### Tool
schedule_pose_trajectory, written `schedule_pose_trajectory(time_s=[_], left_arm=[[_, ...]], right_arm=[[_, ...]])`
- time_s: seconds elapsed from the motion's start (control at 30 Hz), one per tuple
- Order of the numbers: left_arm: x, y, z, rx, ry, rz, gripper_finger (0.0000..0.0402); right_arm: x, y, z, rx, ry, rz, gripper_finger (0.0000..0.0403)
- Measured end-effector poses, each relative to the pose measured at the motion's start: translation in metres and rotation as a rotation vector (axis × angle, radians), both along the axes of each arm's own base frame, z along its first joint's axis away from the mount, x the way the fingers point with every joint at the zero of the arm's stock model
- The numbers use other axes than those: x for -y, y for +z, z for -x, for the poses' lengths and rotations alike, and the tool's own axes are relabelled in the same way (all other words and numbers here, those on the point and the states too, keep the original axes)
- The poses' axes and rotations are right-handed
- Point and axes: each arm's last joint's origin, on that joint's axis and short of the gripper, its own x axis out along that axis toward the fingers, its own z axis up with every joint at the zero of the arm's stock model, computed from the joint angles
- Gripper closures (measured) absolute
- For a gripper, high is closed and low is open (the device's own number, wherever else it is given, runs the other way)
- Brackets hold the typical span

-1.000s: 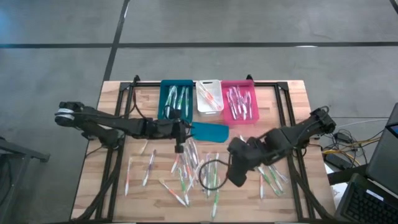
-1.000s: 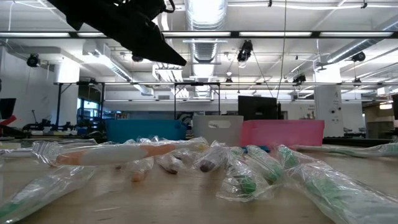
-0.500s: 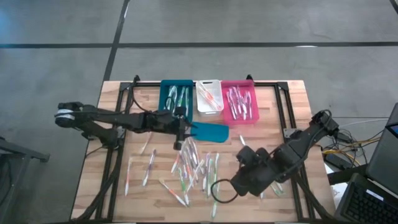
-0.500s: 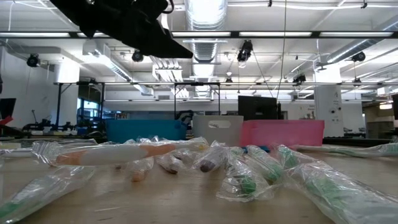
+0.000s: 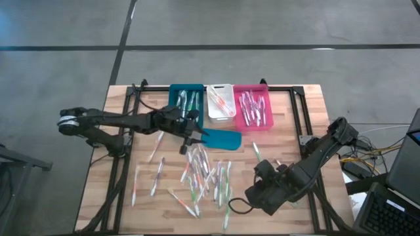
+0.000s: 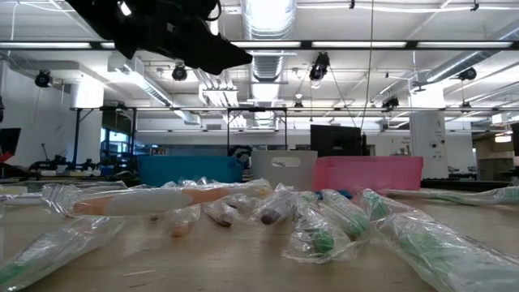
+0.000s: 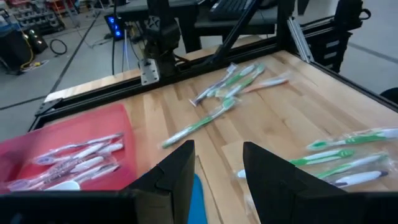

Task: Pick & Place Toothbrushes
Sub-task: Put the orange toothbrush into the white bin

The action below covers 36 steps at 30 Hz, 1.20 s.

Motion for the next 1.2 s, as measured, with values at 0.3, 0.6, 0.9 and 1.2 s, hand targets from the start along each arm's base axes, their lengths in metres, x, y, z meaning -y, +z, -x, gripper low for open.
schedule_pose_trajectory(time_s=[0.3, 0.6, 0.9, 1.2], left_arm=[[-0.004, 0.003, 0.001, 0.026, -0.053, 0.011, 0.0259], [-0.007, 0.004, 0.018, 0.180, -0.071, -0.020, 0.0282], [-0.006, 0.010, 0.050, 0.246, -0.041, -0.003, 0.0293], [-0.002, 0.014, 0.067, 0.294, -0.037, -0.020, 0.0294]], right_arm=[[0.002, -0.023, 0.004, -0.081, -0.053, 0.013, 0.0308], [0.004, -0.037, 0.007, -0.119, -0.062, 0.045, 0.0289], [-0.004, -0.057, 0.021, -0.159, -0.153, 0.042, 0.0273], [-0.025, -0.079, 0.046, -0.189, -0.261, -0.005, 0.0255]])
